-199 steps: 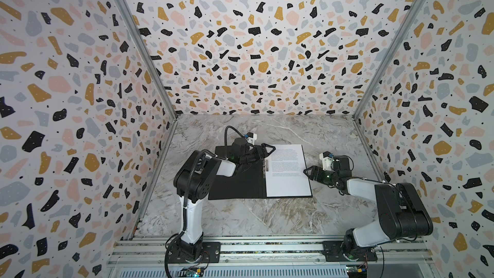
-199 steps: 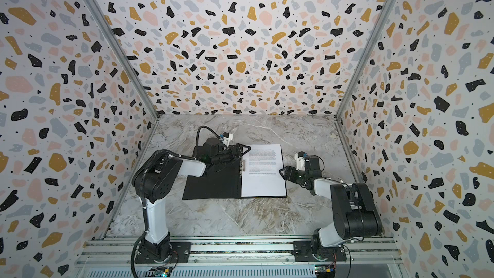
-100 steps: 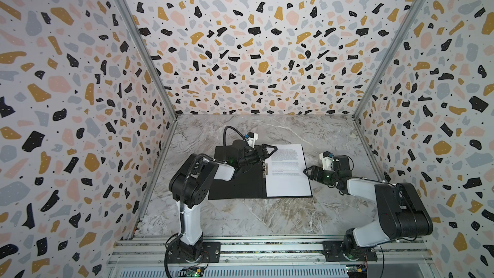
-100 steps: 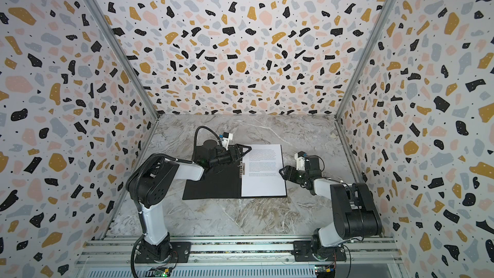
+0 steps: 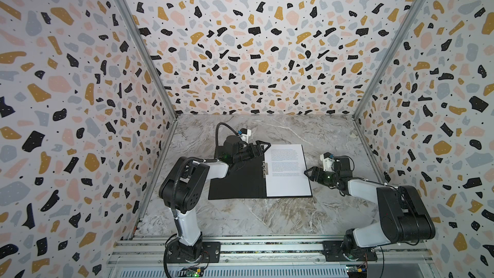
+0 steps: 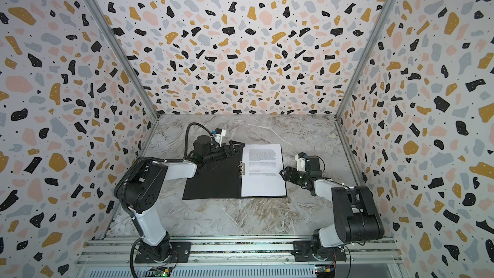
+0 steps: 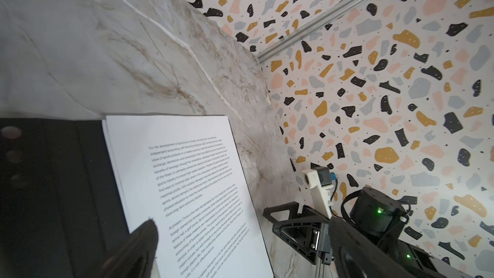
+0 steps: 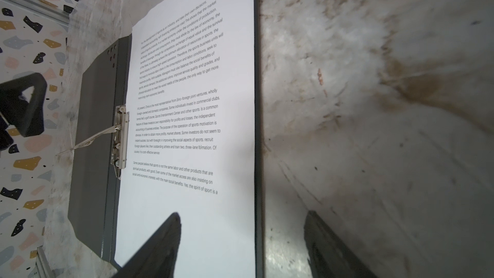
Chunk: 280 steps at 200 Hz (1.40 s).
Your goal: Put the files into the folder
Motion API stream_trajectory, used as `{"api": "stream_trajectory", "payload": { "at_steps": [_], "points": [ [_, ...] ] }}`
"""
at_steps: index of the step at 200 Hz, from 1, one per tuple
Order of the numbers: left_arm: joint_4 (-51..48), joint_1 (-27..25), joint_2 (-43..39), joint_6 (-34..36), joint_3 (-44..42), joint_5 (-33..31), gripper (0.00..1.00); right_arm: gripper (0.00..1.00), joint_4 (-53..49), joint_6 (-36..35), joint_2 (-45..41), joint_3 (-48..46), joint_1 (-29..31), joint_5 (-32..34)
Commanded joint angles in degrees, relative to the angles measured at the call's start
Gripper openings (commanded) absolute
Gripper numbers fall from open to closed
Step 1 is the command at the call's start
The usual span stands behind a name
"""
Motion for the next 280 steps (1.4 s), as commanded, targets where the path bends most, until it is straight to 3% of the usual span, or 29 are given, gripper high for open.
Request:
{"api": "stream_trajectory", "payload": {
  "at_steps": [1,51,111,161,280],
  "points": [
    [-11.1,-0.1,0.9,6.5,2.9,-3.5,1.00,0.73,-1.9,0.6,-0.5,-0.9,-0.1,0.5],
    [-16.7,-0.1,3.5,7.4,4.3,-5.5,0.87,0.74,-1.9,0.2,-0.1,-1.0,-0.1,0.6],
    [-21.1,-0.1,5.7,9.4,6.1,-6.9,0.50,0.73,-1.6,0.3,0.8,-1.2,-0.1,0.6],
    [-22.7,-0.2,8.3,9.1,7.8,-6.1,0.31,0.73,-1.4,0.0,1.1,-1.2,-0.2,0.8],
    [-25.0,-2.1,11.5,7.8,9.3,-6.6,0.20,0.73,-1.1,-0.8,2.2,-0.9,-0.5,0.5]
  ]
}}
